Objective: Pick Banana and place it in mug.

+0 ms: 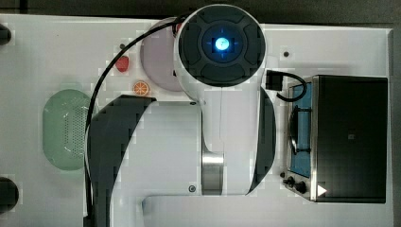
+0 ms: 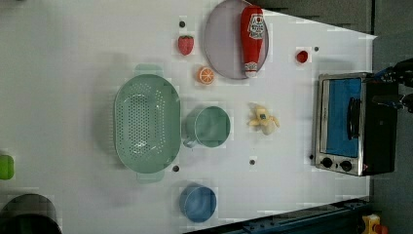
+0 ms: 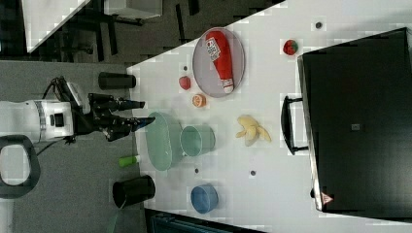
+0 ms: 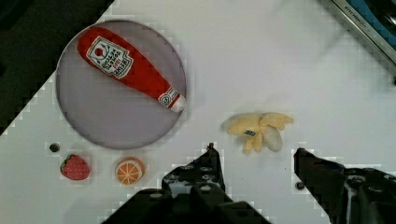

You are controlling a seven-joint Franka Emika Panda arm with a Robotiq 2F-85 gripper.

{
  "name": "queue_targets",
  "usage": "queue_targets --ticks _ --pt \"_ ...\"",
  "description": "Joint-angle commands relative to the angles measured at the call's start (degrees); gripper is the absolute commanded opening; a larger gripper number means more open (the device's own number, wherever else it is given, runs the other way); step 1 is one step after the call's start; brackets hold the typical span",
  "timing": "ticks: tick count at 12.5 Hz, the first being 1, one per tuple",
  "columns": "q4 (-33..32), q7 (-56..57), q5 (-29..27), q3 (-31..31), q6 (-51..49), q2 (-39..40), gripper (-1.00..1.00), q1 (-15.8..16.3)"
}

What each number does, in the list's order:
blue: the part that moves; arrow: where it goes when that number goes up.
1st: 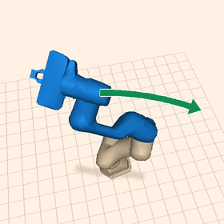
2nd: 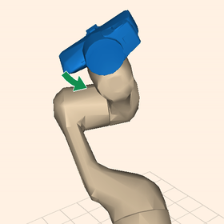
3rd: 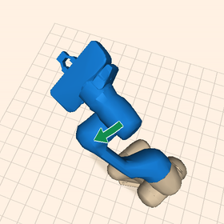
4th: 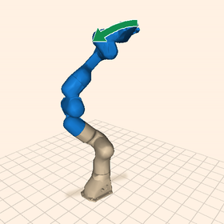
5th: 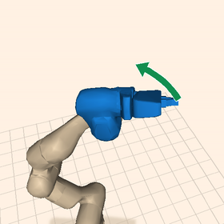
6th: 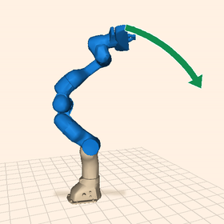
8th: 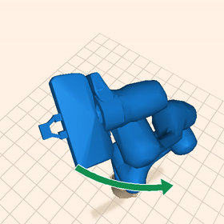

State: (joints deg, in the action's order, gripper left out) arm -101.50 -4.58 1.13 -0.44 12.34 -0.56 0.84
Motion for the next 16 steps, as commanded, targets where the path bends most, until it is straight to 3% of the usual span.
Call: queue_targets --ticks 1,2,4,9,16 --pt "-12.7 6.54 -0.36 -3.11 -14.29 -22.59 0.56 -0.78" --pt "-13.36 6.54 -0.36 -3.1 -14.27 -22.39 1.0 -0.77" --pt "-15.42 6.54 -0.36 -3.1 -12.84 -21.05 1.0 -0.76" --pt "-24.54 8.12 -0.36 -3.0 4.59 -13.77 1.0 -0.7" --pt "-33.42 30.55 -0.36 -3.09 30.84 0.97 1.0 -0.76"
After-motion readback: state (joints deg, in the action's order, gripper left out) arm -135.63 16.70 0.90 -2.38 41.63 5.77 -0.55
